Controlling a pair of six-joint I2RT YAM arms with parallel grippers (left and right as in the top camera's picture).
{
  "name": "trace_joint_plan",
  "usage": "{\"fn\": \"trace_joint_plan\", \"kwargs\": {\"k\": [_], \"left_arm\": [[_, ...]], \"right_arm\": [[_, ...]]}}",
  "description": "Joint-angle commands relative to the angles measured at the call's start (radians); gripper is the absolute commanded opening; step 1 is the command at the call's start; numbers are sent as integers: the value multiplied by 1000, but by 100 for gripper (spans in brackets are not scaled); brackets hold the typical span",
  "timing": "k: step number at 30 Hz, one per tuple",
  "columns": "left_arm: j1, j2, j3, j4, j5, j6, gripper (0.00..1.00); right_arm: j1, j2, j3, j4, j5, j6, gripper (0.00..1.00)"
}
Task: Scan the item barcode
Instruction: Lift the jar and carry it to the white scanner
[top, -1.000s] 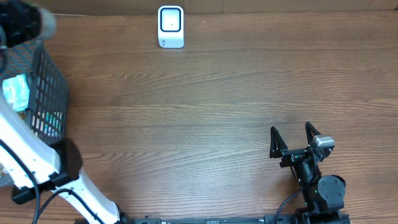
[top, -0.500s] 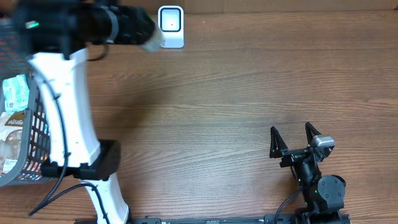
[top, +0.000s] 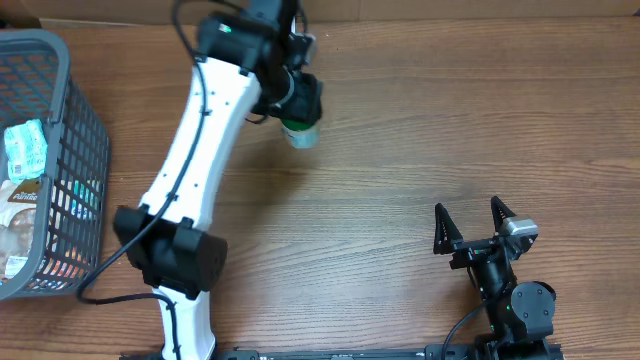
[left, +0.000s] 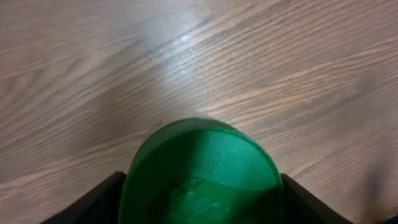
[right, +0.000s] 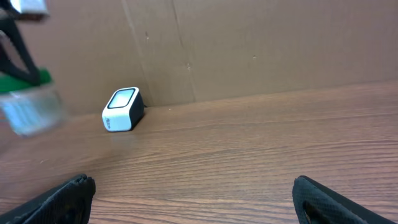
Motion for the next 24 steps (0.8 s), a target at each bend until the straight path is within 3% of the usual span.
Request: {"fn": "trace_joint_plan", "kwargs": {"k": [1, 7, 13, 24], "left_arm": [[-44, -4, -138, 122, -16, -71, 52], [-91, -4, -345, 371, -16, -159, 51], [-142, 0, -433, 532, -21, -199, 51], [-302, 71, -433, 640, -65, -209, 53]], "right_arm": [[-3, -12, -10, 7, 5, -1, 100], [-3, -12, -10, 7, 5, -1, 100], [-3, -12, -10, 7, 5, -1, 100], [-3, -12, -10, 7, 5, -1, 100]]}}
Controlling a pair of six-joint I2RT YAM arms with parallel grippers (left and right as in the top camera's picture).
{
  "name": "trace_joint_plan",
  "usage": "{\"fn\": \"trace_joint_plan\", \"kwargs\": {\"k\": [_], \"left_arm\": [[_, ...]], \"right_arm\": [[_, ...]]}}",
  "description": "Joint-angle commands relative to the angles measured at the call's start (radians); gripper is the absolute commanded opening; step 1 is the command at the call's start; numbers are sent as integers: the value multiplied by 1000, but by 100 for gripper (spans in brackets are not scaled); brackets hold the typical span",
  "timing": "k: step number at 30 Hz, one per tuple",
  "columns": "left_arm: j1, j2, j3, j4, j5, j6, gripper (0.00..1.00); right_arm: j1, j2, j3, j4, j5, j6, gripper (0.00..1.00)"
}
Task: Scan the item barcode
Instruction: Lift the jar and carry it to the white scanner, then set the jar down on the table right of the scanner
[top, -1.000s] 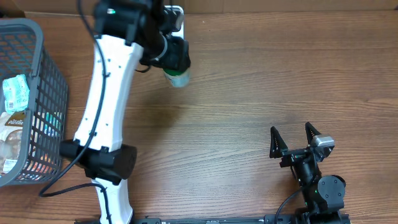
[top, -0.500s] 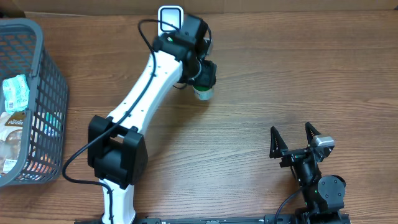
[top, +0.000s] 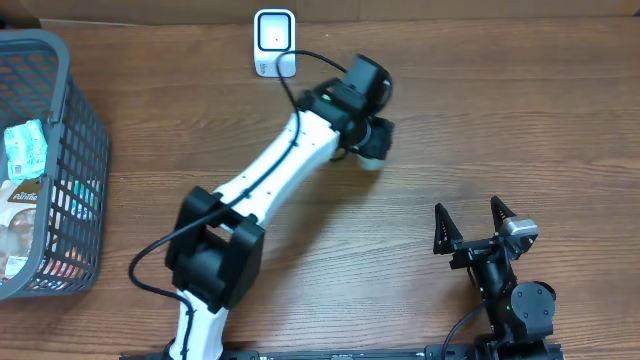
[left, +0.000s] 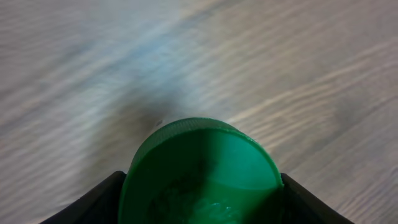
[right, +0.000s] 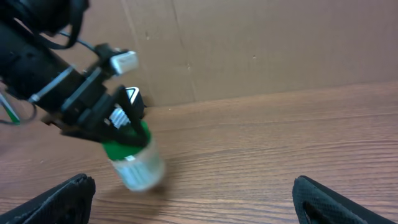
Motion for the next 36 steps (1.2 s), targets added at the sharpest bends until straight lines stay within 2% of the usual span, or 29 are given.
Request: {"fn": "trace_joint_plan", "kwargs": {"k": [1, 13, 15, 18, 19, 20, 26, 30, 36], "left_arm": [[-44, 48, 2, 12, -19, -27, 53], [-91, 95, 2, 25, -19, -36, 54], [-92, 95, 2, 26, -19, -36, 62], [-92, 94, 3, 26, -19, -36, 84], [-89, 91, 12, 18, -18, -35, 96], [-86, 88, 21, 11, -19, -34, 100], [-45, 78, 199, -121, -19, -5, 100], [-6, 77, 388, -256, -27, 34, 100], [90, 63, 704, -485, -125, 36, 100]], "right_arm": [[-4, -12, -10, 8, 5, 0, 100], [-4, -12, -10, 8, 5, 0, 100], [-4, -12, -10, 8, 5, 0, 100], [-4, -12, -10, 8, 5, 0, 100], [-4, -12, -10, 8, 5, 0, 100], [-4, -12, -10, 8, 5, 0, 100], [-4, -12, -10, 7, 5, 0, 100], [-4, -12, -10, 8, 5, 0, 100], [-4, -12, -10, 7, 5, 0, 100]]}}
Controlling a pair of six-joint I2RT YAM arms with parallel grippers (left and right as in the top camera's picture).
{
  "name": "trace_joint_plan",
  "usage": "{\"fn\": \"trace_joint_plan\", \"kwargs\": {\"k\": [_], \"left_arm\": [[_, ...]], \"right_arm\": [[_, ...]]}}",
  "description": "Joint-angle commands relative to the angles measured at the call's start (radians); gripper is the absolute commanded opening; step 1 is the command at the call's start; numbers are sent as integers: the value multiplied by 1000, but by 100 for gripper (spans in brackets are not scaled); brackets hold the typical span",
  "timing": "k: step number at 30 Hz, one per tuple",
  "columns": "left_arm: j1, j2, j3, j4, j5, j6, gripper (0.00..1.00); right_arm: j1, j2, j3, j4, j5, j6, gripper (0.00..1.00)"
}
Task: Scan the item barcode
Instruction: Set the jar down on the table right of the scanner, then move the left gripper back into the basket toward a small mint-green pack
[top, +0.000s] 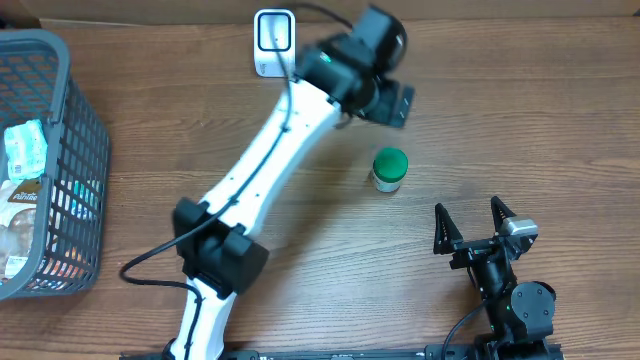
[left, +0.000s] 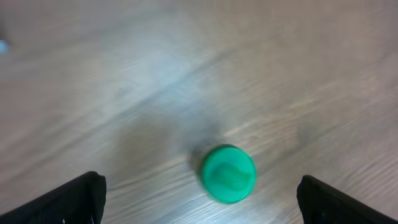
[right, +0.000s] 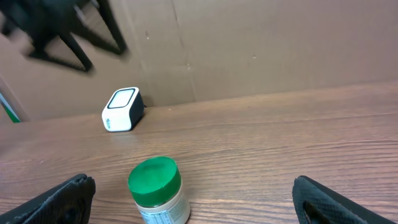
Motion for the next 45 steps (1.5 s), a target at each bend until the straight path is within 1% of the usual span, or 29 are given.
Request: {"fn": "trace_joint_plan", "kwargs": {"k": [1, 6, 10, 15, 19, 26, 29, 33, 35, 38, 40, 42, 45], "left_arm": [[71, -24, 178, -94, -72, 29, 100], [175, -55, 329, -228, -73, 32, 100], [271, -98, 386, -317, -80, 40, 100], [398, -182, 392, -378, -94, 46, 100], [516, -244, 392, -389, -94, 46, 100], [779, -287, 391, -425, -90, 42, 100], [904, -281, 384, -449, -86, 14, 100], [1078, -277, 349, -457, -48, -5, 99], [1151, -277, 319, -456, -45, -24, 98], [1238, -277, 257, -448, -39, -19, 97], [1282, -277, 192, -434, -36, -4, 97], [1314, -277, 111, -409, -1, 20, 96], [1349, -277, -48, -344, 84, 85, 95]], "right_arm": [[-3, -12, -10, 7, 5, -1, 100], [-3, -12, -10, 7, 5, -1, 100], [-3, -12, -10, 7, 5, -1, 100], [-3, -12, -10, 7, 5, -1, 100], [-3, -12, -10, 7, 5, -1, 100], [-3, -12, -10, 7, 5, -1, 100], [-3, -12, -10, 7, 5, -1, 100], [-3, -12, -10, 7, 5, -1, 100], [-3, -12, -10, 7, 5, -1, 100], [-3, -12, -10, 7, 5, -1, 100], [-3, -12, -10, 7, 5, -1, 100], [-3, -12, -10, 7, 5, -1, 100], [-3, -12, -10, 7, 5, -1, 100]]}}
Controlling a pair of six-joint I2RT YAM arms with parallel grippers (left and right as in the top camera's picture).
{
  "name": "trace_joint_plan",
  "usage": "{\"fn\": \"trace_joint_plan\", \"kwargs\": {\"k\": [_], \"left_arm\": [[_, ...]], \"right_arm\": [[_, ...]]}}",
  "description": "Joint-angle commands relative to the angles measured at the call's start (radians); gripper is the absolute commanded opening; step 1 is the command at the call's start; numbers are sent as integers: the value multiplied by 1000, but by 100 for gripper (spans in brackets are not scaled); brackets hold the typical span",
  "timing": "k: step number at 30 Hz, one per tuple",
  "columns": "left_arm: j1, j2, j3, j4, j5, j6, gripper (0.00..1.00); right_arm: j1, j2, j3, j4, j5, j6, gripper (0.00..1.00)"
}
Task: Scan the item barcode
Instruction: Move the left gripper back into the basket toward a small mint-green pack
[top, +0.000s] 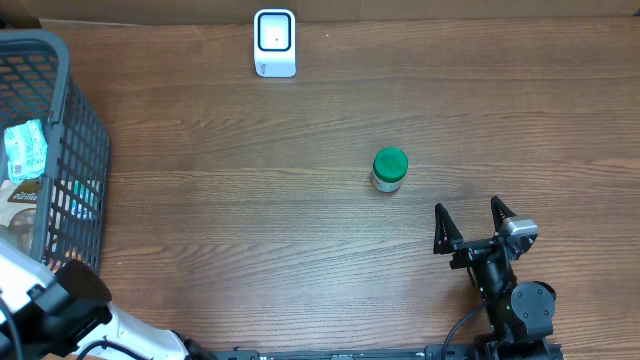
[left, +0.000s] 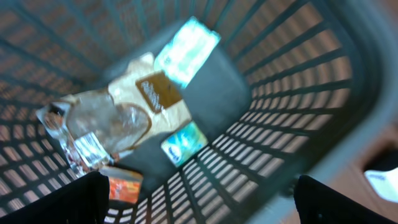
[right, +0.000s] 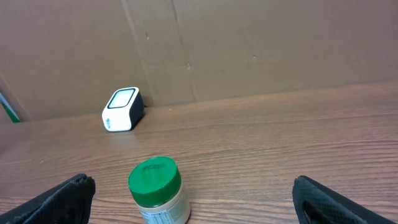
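Note:
A small jar with a green lid (top: 390, 168) stands upright on the wooden table, right of centre; it also shows in the right wrist view (right: 158, 190). The white barcode scanner (top: 274, 42) sits at the back edge (right: 122, 109). My left gripper (left: 199, 208) is open and empty, looking down into the grey basket (left: 292, 93) at several packets. Only the left arm's lower part (top: 55, 305) shows in the overhead view. My right gripper (top: 478, 228) stands open near the front, a little way short of the jar.
The grey wire basket (top: 75, 130) stands at the table's left edge with several packaged items (top: 25, 148) inside. A brown cardboard wall (right: 249, 43) runs along the back of the table behind the scanner.
My left arm has left the spot above the jar near the scanner and is now at the far left over the basket, still open. The jar and the right arm have not moved.
My left gripper held the green-lidded jar up at the back of the table by the scanner. Then it held the jar lower, to the scanner's right. Then the jar stood on the table with the gripper open above it. Now the left gripper hangs over the basket.

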Motion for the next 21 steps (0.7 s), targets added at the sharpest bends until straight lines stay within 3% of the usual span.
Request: {"fn": "trace_joint_plan", "kwargs": {"k": [1, 6, 14, 18, 21], "left_arm": [[35, 0, -168, 52, 116, 81, 95], [62, 0, -422, 206, 168, 166, 94], [66, 10, -730, 483, 169, 268, 85], [66, 11, -834, 566, 167, 291, 70], [67, 11, -906, 631, 161, 296, 68]], "right_arm": [[-4, -12, -10, 7, 5, 0, 100], [-4, -12, -10, 7, 5, 0, 100], [-4, -12, -10, 7, 5, 0, 100], [-4, -12, -10, 7, 5, 0, 100], [-4, -12, -10, 7, 5, 0, 100]]}}
